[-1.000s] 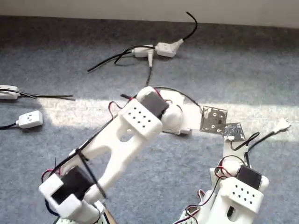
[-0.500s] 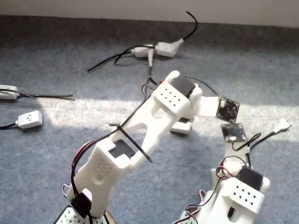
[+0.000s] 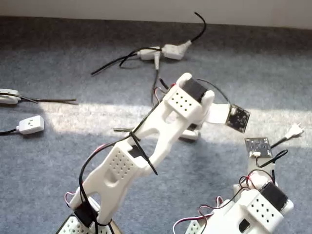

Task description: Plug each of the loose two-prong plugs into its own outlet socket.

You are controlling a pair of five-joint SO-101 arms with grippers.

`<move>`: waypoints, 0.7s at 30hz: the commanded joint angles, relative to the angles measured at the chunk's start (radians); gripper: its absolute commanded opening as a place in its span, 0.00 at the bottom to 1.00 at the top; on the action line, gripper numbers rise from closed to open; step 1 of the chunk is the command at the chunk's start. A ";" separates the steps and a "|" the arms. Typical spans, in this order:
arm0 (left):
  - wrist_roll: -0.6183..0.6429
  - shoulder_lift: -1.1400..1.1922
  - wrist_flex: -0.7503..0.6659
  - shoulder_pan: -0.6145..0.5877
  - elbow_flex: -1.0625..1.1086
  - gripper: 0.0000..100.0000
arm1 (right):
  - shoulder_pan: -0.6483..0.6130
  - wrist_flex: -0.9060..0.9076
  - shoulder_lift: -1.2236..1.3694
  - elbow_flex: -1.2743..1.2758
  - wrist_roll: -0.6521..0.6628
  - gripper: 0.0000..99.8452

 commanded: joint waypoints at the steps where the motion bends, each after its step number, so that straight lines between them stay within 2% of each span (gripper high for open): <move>1: -0.002 -0.013 0.014 0.018 -0.039 0.01 | 0.015 -0.007 -0.004 -0.005 0.017 0.22; 7: 0.083 -0.012 0.015 0.016 -0.018 0.01 | 0.015 -0.074 -0.002 -0.001 0.017 0.22; 13: 0.083 -0.019 0.015 0.008 0.070 0.01 | 0.015 -0.082 -0.001 -0.001 0.017 0.22; 21: 0.081 -0.013 0.011 0.005 0.074 0.01 | 0.015 -0.085 -0.001 -0.001 0.015 0.22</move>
